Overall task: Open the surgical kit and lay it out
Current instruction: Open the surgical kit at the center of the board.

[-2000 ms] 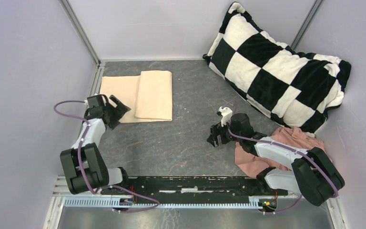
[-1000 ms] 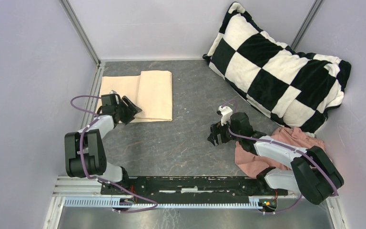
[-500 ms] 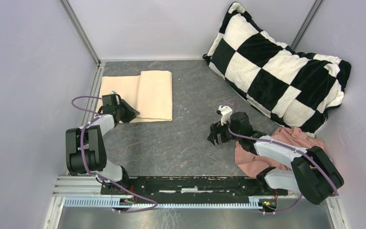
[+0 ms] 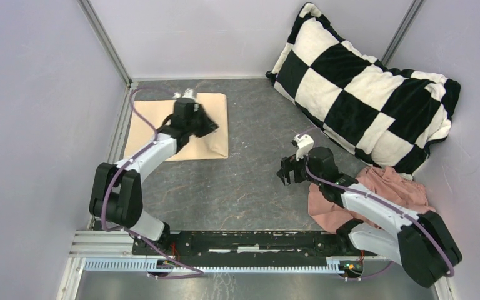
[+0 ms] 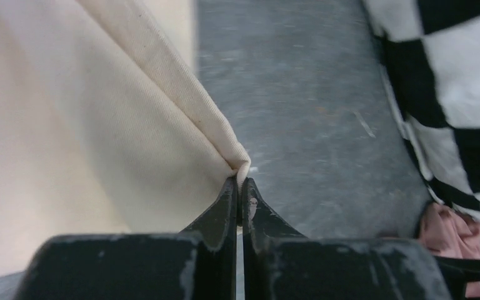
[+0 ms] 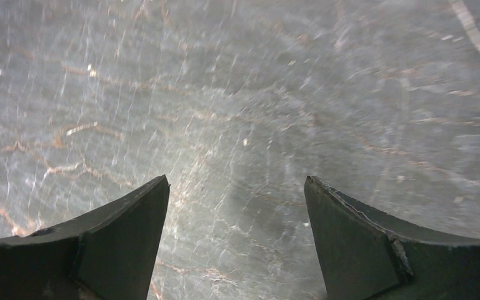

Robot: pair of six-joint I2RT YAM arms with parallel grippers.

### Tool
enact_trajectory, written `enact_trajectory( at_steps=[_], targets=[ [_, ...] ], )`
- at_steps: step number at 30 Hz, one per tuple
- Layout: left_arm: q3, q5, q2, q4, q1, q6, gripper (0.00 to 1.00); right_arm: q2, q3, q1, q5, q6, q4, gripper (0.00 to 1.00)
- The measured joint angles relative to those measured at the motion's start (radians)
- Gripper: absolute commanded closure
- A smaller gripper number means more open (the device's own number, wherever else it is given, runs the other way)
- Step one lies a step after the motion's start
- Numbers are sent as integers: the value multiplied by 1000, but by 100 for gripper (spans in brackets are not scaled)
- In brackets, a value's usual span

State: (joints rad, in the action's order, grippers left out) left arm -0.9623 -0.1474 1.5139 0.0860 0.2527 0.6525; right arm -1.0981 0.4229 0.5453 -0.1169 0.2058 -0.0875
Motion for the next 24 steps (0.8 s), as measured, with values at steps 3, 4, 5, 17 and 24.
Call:
enact_trajectory(
  at_steps=[3, 4, 5, 17, 24],
  targets=[
    [-117, 54, 43, 10, 155, 0, 96, 80, -1, 0, 70, 12, 8, 13],
    [-157, 71, 73, 10, 207, 0, 95, 106, -1, 0, 95, 18, 8, 13],
    [-196, 81, 109, 13, 253, 0, 89, 137, -3, 0, 124, 27, 7, 13],
    [-327, 80, 258, 130, 468, -86, 9, 231, -10, 0, 346, 16, 125, 11],
    [-149, 136, -107, 193, 314, -148, 0, 6, 84, -2, 294, -2, 113, 12]
  ],
)
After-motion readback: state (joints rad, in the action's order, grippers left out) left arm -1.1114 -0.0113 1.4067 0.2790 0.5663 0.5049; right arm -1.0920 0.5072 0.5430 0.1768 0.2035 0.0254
